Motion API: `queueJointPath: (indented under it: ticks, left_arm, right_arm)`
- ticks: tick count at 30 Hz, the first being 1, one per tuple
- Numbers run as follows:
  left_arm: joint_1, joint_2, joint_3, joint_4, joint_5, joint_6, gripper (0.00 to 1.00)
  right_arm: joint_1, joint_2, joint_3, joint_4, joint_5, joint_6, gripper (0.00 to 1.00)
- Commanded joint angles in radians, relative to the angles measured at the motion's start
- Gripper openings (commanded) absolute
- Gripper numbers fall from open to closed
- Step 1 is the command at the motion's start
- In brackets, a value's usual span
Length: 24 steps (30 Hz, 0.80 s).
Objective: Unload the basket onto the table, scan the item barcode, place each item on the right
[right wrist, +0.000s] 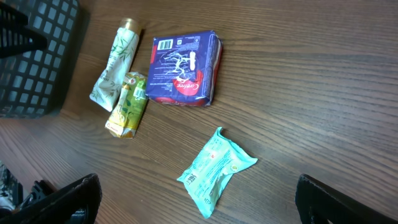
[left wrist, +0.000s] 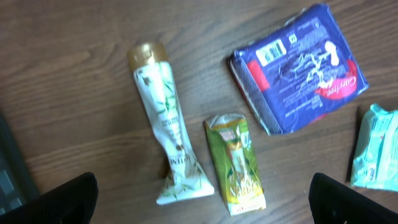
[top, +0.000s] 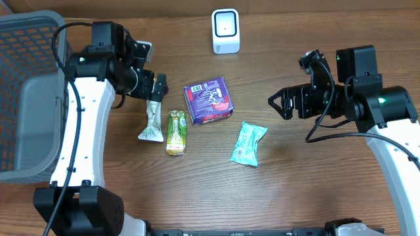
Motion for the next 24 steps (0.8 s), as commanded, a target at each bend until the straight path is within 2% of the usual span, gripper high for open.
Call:
queueJointPath:
  ticks: [1,7,10,14,20,24]
  left_arm:
    - [-0.006,0.001,0.015,-0.026,0.005,0.005,1.00]
    - [-0.001,0.000,0.015,-0.106,-0.207,-0.173,0.98]
    - [0.018,-0.013,0.016,-0.154,-0.225,-0.232,0.92]
    - [0.057,-0.036,0.016,-0.176,-0.247,-0.239,0.93]
    - [0.151,-0.038,0.007,-0.232,-0.393,-0.239,0.94]
    - [0.226,-0.038,0.000,-0.207,-0.401,-0.196,0.97]
  right_arm:
    - [0.004,0.003,-0.002,0.003,-0.008,0.002,1.00]
    - [0.004,0.003,-0.002,0.003,-0.008,0.002,1.00]
    - [0.004,0.003,-0.002,0.003,-0.008,0.002,1.00]
    - [0.004,0.003,-0.002,0.003,-0.008,0.002,1.00]
    - [0.004,0.003,-0.002,0.007,-0.008,0.002,1.00]
    - [0.004,0.003,-0.002,0.021,-0.008,0.002,1.00]
